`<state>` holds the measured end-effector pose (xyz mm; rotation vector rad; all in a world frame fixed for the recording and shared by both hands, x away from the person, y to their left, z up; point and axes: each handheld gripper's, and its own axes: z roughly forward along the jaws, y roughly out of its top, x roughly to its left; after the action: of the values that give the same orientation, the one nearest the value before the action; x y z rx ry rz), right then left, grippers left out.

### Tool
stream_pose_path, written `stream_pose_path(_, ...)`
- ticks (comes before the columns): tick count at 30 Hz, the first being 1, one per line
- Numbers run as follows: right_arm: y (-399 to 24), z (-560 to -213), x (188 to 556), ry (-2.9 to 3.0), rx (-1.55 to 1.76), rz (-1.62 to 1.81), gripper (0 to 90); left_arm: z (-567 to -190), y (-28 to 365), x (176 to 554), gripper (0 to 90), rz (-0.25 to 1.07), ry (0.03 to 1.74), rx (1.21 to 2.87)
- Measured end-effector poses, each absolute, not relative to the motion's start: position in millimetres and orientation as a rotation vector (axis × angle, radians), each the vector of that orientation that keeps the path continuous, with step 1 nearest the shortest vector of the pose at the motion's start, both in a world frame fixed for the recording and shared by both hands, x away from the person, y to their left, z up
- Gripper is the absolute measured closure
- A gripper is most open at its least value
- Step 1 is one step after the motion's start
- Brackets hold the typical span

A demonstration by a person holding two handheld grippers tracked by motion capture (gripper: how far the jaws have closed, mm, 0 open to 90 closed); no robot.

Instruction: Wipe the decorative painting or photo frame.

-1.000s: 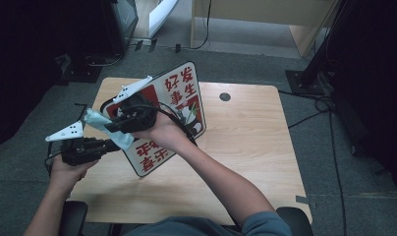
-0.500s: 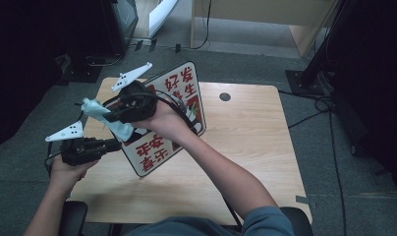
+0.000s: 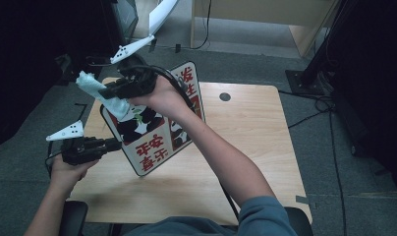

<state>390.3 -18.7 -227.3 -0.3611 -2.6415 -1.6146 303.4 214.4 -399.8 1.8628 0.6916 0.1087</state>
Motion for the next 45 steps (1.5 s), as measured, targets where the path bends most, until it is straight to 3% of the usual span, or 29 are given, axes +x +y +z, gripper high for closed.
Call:
stream_pose_path(19,-7,-232,404,-2.654,-0.426,-1.508,80.2,-396,206,308,76.9,0.127,0.722,1.837)
stream_pose_path(45,-24,-238,420,-2.627,-0.497,-1.508,78.8,-396,206,308,77.9,0.112,0.748,1.833)
